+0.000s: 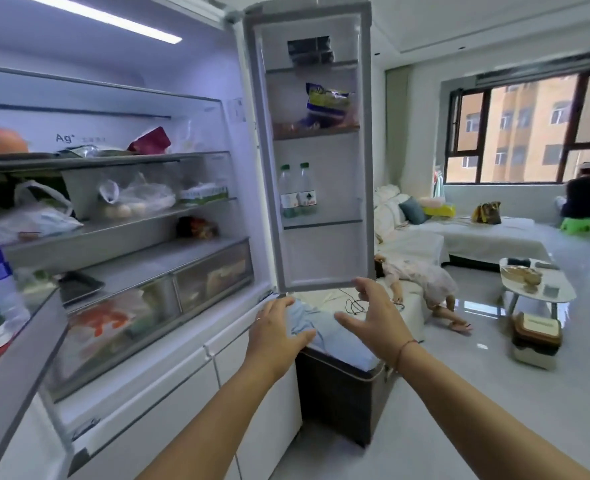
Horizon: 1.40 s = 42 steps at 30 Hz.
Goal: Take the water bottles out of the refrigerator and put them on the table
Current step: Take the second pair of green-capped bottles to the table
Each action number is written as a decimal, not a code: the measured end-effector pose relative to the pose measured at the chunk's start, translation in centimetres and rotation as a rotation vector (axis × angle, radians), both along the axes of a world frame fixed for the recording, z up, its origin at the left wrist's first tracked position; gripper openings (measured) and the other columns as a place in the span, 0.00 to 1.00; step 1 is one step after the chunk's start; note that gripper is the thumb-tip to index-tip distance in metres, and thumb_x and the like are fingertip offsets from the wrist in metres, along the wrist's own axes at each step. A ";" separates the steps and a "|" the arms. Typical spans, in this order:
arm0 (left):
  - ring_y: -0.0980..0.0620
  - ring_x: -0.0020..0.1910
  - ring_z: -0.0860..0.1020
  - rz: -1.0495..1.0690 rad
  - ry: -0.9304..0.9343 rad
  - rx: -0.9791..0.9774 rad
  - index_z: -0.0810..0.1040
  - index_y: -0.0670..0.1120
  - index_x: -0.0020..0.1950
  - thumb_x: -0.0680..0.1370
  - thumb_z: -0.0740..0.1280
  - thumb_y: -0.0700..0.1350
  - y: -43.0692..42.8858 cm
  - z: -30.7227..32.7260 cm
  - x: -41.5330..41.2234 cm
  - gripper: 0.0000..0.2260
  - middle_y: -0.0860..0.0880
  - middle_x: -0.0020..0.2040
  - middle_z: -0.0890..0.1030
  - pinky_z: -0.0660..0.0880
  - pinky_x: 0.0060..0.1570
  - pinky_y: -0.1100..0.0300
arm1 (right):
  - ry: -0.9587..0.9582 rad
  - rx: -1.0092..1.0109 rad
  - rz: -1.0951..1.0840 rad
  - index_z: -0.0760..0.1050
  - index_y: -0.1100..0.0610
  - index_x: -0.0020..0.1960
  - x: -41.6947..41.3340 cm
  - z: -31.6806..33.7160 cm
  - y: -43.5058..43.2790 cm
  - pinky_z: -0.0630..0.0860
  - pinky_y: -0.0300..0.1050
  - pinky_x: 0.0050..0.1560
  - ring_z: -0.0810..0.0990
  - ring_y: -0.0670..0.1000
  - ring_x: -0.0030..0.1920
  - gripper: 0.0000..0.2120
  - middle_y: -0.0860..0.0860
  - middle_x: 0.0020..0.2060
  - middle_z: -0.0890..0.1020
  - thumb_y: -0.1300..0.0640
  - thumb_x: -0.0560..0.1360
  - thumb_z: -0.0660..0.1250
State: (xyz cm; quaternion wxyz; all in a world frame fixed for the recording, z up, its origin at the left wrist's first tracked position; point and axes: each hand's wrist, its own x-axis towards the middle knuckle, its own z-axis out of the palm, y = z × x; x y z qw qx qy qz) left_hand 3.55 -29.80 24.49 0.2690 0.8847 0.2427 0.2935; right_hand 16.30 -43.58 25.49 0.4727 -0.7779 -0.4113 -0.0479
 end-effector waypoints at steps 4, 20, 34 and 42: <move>0.51 0.65 0.70 -0.011 -0.034 -0.021 0.69 0.49 0.69 0.72 0.73 0.52 3.7 0.5 5.7 0.28 0.51 0.65 0.72 0.68 0.64 0.57 | -0.025 0.041 -0.024 0.64 0.55 0.69 6.1 1.5 3.2 0.61 0.33 0.59 0.68 0.43 0.58 0.31 0.51 0.63 0.71 0.51 0.70 0.72; 0.52 0.68 0.68 0.146 -0.183 -0.067 0.67 0.50 0.71 0.73 0.71 0.54 19.6 4.5 28.8 0.29 0.52 0.68 0.70 0.67 0.67 0.55 | -0.047 0.124 0.115 0.62 0.55 0.70 30.3 6.8 21.2 0.66 0.40 0.63 0.69 0.49 0.65 0.33 0.52 0.65 0.70 0.51 0.70 0.72; 0.52 0.71 0.65 0.154 -0.252 -0.192 0.60 0.49 0.75 0.72 0.71 0.57 34.8 8.2 40.5 0.36 0.49 0.73 0.66 0.64 0.67 0.55 | 0.091 0.061 0.114 0.55 0.56 0.74 41.9 9.1 37.2 0.66 0.48 0.67 0.65 0.52 0.71 0.42 0.53 0.73 0.63 0.46 0.69 0.73; 0.52 0.58 0.76 0.188 -0.323 -0.223 0.67 0.50 0.65 0.69 0.75 0.55 38.9 7.9 44.9 0.29 0.51 0.62 0.75 0.74 0.62 0.51 | 0.164 -0.025 0.075 0.54 0.54 0.73 44.9 9.1 42.6 0.73 0.50 0.61 0.72 0.55 0.66 0.45 0.53 0.68 0.70 0.44 0.65 0.74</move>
